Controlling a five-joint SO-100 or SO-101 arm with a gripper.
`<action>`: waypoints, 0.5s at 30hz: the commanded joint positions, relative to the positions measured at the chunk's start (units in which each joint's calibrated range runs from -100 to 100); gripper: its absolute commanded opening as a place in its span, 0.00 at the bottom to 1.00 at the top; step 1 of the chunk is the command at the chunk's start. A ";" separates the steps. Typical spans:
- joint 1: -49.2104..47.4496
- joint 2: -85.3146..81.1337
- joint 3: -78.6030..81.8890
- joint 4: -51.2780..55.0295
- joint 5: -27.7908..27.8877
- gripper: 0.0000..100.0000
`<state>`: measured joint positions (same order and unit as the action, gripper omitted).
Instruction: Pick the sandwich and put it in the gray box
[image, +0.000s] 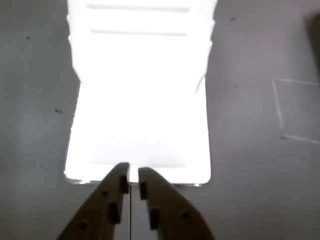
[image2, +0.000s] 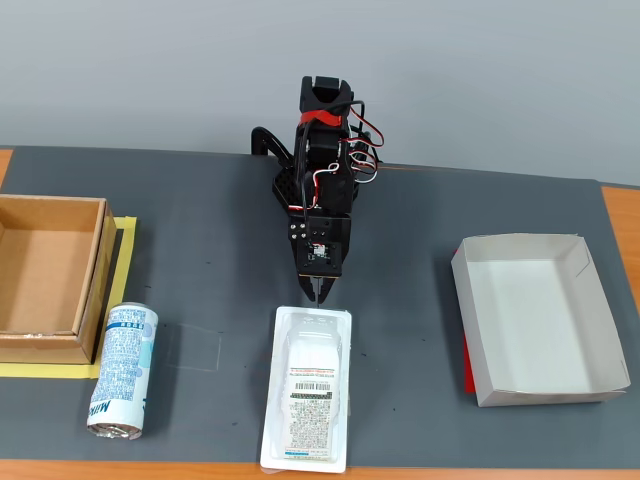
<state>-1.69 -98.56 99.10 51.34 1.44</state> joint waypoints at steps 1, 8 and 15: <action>0.31 -0.77 0.36 -0.04 0.20 0.02; 0.17 -0.77 0.36 -0.04 0.20 0.02; 0.02 -0.77 0.36 -0.04 0.30 0.02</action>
<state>-1.69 -98.56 99.10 51.34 1.44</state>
